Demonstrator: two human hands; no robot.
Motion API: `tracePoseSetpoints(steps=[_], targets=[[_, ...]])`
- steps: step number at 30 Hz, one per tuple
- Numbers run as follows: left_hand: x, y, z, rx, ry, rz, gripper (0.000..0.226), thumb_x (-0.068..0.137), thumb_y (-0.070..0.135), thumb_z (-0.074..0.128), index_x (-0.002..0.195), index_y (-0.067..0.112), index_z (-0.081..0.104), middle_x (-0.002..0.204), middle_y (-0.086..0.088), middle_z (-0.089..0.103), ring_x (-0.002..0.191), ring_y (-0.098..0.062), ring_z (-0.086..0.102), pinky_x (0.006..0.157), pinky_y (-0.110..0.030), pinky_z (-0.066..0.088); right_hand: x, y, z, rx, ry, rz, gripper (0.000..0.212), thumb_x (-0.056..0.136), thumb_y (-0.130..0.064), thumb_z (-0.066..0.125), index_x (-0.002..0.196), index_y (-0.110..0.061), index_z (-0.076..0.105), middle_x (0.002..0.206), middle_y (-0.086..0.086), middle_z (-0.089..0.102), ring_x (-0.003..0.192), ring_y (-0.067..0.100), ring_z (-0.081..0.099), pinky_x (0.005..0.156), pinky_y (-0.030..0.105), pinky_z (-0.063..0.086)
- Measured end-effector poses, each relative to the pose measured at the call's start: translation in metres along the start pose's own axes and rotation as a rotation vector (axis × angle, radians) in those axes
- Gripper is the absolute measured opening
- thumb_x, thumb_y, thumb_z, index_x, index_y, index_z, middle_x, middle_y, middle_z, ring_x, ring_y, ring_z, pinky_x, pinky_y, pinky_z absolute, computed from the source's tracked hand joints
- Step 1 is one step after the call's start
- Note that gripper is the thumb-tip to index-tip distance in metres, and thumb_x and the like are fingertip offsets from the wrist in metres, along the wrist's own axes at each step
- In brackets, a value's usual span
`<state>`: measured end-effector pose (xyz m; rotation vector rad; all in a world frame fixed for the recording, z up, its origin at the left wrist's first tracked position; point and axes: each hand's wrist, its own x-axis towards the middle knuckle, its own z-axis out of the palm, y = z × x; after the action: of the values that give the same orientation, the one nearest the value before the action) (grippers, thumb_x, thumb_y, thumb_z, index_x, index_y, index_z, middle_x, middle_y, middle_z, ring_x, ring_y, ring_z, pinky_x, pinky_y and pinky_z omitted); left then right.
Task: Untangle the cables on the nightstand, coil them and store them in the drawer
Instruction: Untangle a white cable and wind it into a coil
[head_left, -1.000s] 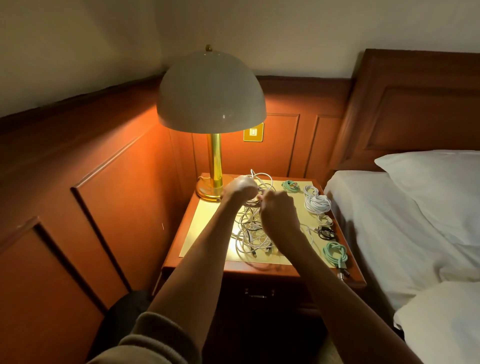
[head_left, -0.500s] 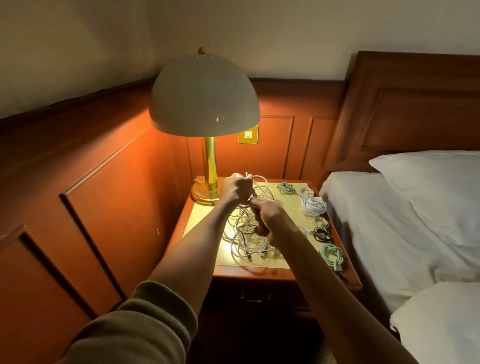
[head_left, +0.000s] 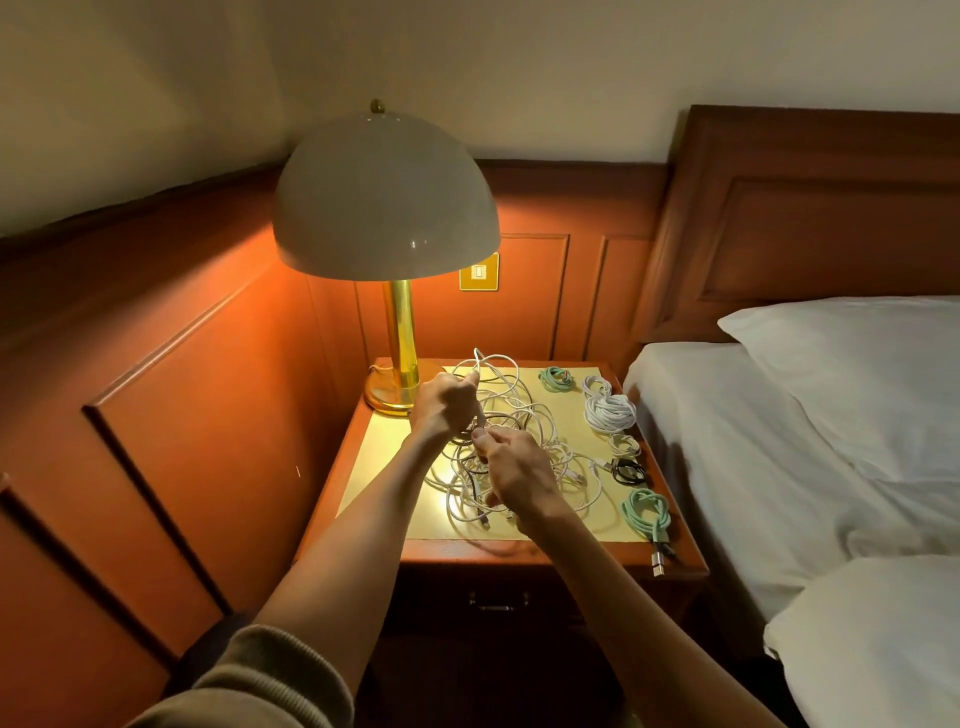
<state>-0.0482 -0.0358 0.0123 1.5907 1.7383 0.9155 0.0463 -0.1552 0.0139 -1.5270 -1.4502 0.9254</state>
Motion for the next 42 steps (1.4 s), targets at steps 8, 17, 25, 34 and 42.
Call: tracePoseSetpoints(steps=[8,17,25,34,42], targets=[[-0.010,-0.003,0.008,-0.080,-0.101,-0.058,0.052,0.099,0.040,0.048,0.056,0.012,0.060,0.065,-0.005,0.062,0.070,-0.024,0.057,0.074,-0.034,0.045,-0.011,0.006,0.003,-0.253,0.078,-0.077,0.036,0.105,-0.032,0.042,0.079,-0.011,0.057,0.071,0.003,0.054,0.065,0.017,0.050,0.067,0.041,0.047],[-0.045,0.011,-0.014,-0.112,-0.442,-0.091,0.065,0.103,0.054,0.035,0.106,0.001,0.073,0.064,0.004,0.047,0.049,-0.008,0.031,0.039,-0.019,0.025,-0.018,0.026,-0.045,-0.244,-0.071,-0.047,0.032,0.100,-0.033,0.048,0.082,-0.011,0.063,0.080,0.007,0.066,0.069,0.022,0.060,0.067,0.054,0.057],[-0.054,0.022,0.012,-0.095,-0.473,-0.013,0.050,0.105,0.047,0.039,0.082,0.009,0.063,0.070,-0.003,0.055,0.060,-0.013,0.047,0.053,-0.022,0.038,-0.012,0.032,-0.057,-0.707,0.117,-0.245,0.060,0.093,-0.016,0.058,0.148,-0.023,0.037,0.122,0.006,0.050,0.093,0.023,0.062,0.076,0.033,0.055],[-0.051,0.039,0.031,-0.346,-0.605,-0.190,0.042,0.101,0.044,0.051,0.093,0.005,0.065,0.075,-0.006,0.066,0.065,-0.015,0.064,0.063,-0.025,0.056,0.009,0.042,-0.086,-0.663,0.094,-0.254,0.058,0.076,-0.023,0.085,0.129,-0.015,0.062,0.114,0.005,0.064,0.100,0.019,0.061,0.080,0.020,0.042],[-0.027,0.016,0.079,0.514,-0.589,0.547,0.022,0.095,0.031,0.065,0.112,0.017,0.068,0.109,-0.003,0.069,0.094,-0.016,0.066,0.079,-0.032,0.059,0.070,0.068,-0.142,-0.702,0.218,-0.020,0.066,0.071,-0.035,0.087,0.127,-0.011,0.063,0.118,0.009,0.059,0.100,0.020,0.056,0.086,0.031,0.053]])
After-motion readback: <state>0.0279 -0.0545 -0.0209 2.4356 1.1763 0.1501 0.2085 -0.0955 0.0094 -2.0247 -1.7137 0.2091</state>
